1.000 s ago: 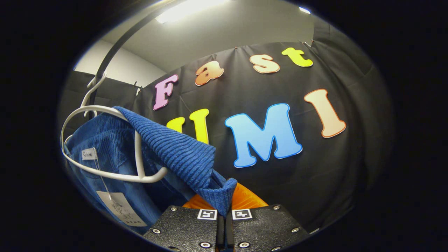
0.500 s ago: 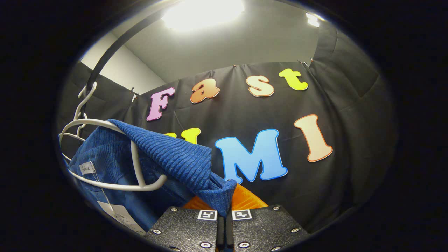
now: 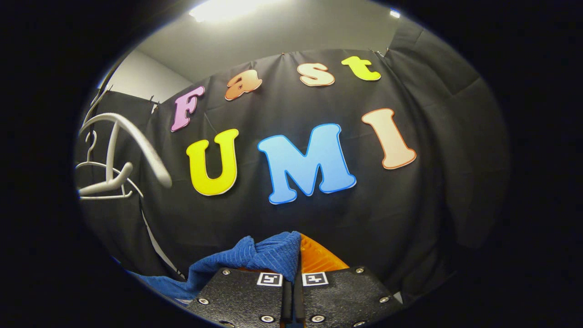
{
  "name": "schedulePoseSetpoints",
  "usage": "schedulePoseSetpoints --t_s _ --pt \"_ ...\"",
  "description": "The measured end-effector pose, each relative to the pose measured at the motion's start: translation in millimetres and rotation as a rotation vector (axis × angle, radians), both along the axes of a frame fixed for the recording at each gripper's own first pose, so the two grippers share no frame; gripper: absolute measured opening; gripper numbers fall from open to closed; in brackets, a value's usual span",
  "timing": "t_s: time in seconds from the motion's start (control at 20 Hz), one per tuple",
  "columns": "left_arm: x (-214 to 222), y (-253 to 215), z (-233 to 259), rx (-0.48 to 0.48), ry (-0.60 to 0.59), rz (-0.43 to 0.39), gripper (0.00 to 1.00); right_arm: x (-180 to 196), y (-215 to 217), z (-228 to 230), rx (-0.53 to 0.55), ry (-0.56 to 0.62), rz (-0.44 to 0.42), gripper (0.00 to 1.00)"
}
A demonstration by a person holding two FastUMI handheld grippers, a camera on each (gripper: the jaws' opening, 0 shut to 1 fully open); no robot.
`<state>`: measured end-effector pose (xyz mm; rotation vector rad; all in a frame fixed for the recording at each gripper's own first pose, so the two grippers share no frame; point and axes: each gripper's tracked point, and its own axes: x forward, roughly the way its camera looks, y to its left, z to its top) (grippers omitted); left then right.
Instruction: Grasp the clothes on the hanger with both hands and then place them into the laundry hamper below.
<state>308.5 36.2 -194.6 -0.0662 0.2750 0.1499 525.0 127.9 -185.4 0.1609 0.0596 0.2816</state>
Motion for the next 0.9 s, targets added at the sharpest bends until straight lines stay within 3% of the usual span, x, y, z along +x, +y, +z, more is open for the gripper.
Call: schedulePoseSetpoints --t_s 0.25,0.55,0.9 --pt "-38.7 -23.3 6.4 -0.011 0.011 0.004 0.06 -47.3 -8.9 -17.2 -0.039 0.04 0.002 0.02" --pt "-105.5 -39.8 4.8 0.011 0.052 -0.007 0.06 -136.9 -29.3 -31.9 -0.099 0.101 0.011 0.01" --pt "-168.0 -36.9 24.3 -0.011 0.056 -0.142 0.05 -243.2 -58.2 -40.8 -0.182 0.211 -0.1 0.02"
